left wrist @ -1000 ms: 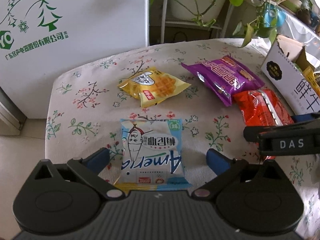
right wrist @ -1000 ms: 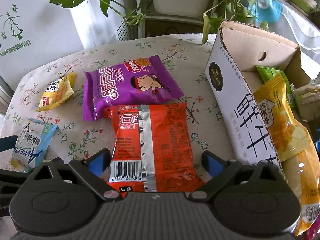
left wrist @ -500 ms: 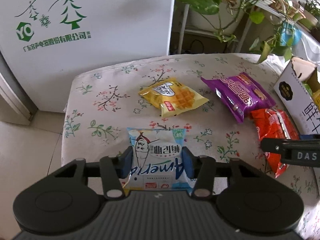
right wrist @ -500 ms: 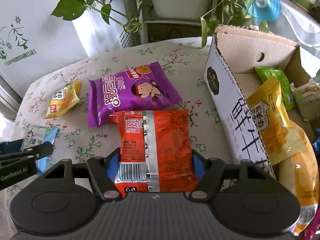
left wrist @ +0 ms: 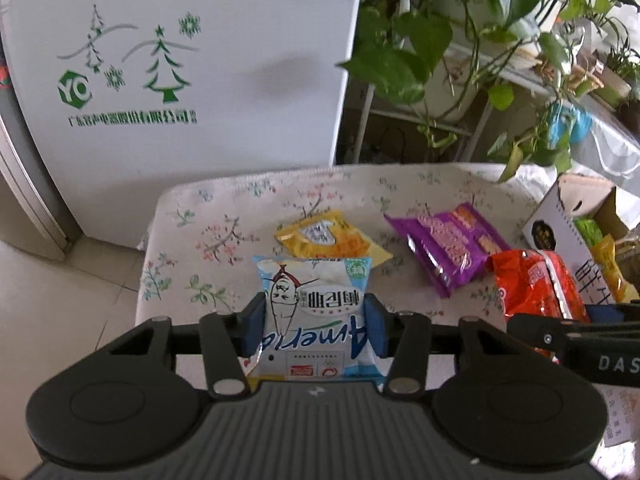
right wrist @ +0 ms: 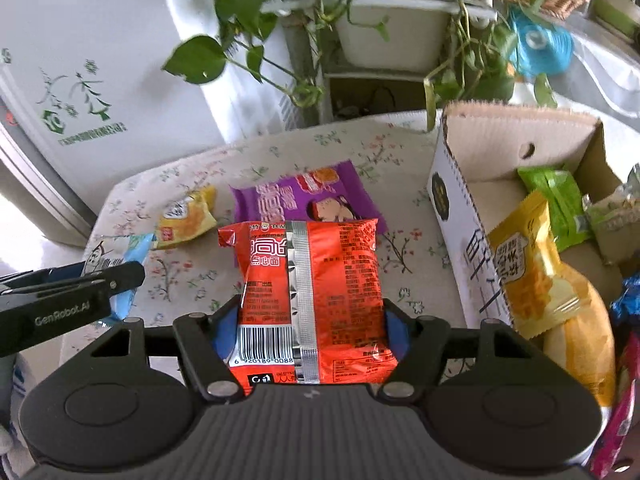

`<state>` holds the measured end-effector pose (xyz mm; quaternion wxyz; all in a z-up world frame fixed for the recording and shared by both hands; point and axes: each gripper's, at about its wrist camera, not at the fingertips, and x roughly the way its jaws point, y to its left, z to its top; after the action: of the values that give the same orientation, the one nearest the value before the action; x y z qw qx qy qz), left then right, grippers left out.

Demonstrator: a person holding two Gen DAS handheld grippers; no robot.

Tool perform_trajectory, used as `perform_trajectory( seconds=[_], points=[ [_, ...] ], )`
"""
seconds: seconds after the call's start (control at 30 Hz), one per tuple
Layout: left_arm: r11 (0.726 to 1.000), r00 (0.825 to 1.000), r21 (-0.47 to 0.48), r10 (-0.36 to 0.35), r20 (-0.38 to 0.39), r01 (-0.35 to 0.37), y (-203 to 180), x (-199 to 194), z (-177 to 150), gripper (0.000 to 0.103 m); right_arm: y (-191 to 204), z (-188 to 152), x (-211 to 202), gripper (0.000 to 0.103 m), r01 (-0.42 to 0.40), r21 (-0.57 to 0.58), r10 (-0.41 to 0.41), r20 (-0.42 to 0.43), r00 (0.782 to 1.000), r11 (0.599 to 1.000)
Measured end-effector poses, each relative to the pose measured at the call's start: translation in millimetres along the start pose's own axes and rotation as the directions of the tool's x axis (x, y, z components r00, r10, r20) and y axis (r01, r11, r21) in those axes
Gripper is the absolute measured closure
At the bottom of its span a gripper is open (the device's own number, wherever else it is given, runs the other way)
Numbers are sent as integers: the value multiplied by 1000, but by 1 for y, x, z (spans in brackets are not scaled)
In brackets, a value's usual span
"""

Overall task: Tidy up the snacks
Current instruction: 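Carry the Amerta bag with the left tool while the right tool carries the red bag to the box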

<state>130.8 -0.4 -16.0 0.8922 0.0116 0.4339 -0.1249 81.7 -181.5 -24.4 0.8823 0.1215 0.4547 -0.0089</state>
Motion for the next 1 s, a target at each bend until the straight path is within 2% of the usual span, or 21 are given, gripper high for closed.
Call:
perform_trajectory(
  seconds=[0.17,0.5,0.7,1.0],
  points=[
    [999,999,-31,-10,33,11,0,-10,6,54,-3,5,-16,27,-24,-17,24,36,999,1000],
    [999,995,-20,-24,100,26,-18,-26,12,54,-23,22,-55,27,-46,-10,46,144,989,999],
    [998,990,-18,-52,134,55,-37,-32,15,54,-42,28,-82,27,-39,5,37,220,975,999],
    [993,981,12,-117,156,117,-72,-43,5,54,-81,30,-103,27,-29,73,9,255,967,997]
  ],
)
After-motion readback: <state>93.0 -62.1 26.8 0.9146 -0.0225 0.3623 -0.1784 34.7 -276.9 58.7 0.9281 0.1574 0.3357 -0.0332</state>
